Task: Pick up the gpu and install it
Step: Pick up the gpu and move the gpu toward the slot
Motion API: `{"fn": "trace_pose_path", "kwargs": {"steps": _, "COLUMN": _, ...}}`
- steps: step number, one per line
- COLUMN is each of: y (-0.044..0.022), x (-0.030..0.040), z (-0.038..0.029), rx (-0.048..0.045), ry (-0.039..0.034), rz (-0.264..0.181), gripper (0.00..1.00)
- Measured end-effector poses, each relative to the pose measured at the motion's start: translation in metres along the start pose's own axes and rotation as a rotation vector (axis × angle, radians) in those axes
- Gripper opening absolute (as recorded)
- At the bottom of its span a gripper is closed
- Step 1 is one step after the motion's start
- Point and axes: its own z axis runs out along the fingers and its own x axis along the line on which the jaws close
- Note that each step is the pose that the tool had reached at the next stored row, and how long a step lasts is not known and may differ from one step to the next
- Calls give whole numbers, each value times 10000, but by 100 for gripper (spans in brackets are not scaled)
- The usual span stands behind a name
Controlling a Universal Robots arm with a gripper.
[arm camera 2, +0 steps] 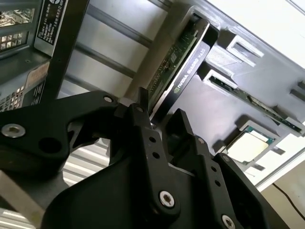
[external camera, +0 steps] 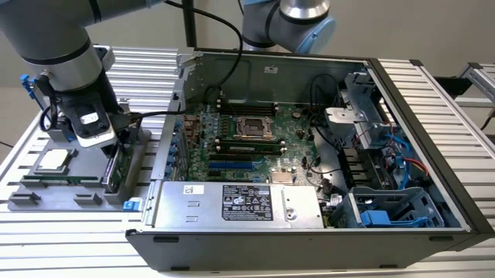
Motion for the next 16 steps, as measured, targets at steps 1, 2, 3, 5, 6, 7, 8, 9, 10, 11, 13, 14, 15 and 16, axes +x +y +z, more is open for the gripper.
{"fn": "trace_pose_path", "kwargs": {"steps": 1, "y": -1, "x": 0, "z": 14, "rx": 0, "ry": 0, "rz": 1, "gripper": 100}}
{"fn": "trace_pose_path", "kwargs": {"steps": 2, "y": -1, "x": 1, "z": 26, "rx": 0, "ry": 0, "rz": 0, "gripper": 100}}
{"fn": "trace_pose_path", "kwargs": {"steps": 3, "y": -2, "x": 1, "z": 36, "rx": 0, "ry": 0, "rz": 0, "gripper": 100}}
{"fn": "trace_pose_path", "kwargs": {"steps": 5, "y": -2, "x": 1, "z": 38, "rx": 1, "ry": 1, "rz": 0, "gripper": 100}}
{"fn": "trace_pose_path", "kwargs": {"steps": 6, "y": -2, "x": 1, "z": 38, "rx": 1, "ry": 2, "rz": 0, "gripper": 100}}
{"fn": "trace_pose_path", "kwargs": {"steps": 7, "y": -2, "x": 1, "z": 39, "rx": 1, "ry": 2, "rz": 0, "gripper": 100}}
{"fn": "trace_pose_path", "kwargs": {"steps": 8, "y": -2, "x": 1, "z": 39, "rx": 1, "ry": 1, "rz": 0, "gripper": 100}}
{"fn": "trace_pose_path", "kwargs": {"steps": 9, "y": -2, "x": 1, "z": 40, "rx": 0, "ry": 0, "rz": 0, "gripper": 100}}
{"fn": "trace_pose_path", "kwargs": {"steps": 10, "y": -2, "x": 1, "z": 40, "rx": 0, "ry": 1, "rz": 0, "gripper": 100}}
{"fn": "trace_pose_path", "kwargs": {"steps": 11, "y": -2, "x": 1, "z": 41, "rx": 1, "ry": 1, "rz": 1, "gripper": 100}}
{"fn": "trace_pose_path", "kwargs": {"steps": 13, "y": -2, "x": 1, "z": 42, "rx": 0, "ry": 0, "rz": 0, "gripper": 0}}
{"fn": "trace_pose_path", "kwargs": {"steps": 14, "y": -2, "x": 1, "z": 42, "rx": 0, "ry": 1, "rz": 0, "gripper": 0}}
{"fn": "trace_pose_path", "kwargs": {"steps": 15, "y": -2, "x": 1, "z": 42, "rx": 0, "ry": 2, "rz": 1, "gripper": 0}}
{"fn": "trace_pose_path", "kwargs": {"steps": 16, "y": -2, "x": 1, "z": 42, "rx": 1, "ry": 2, "rz": 0, "gripper": 0}}
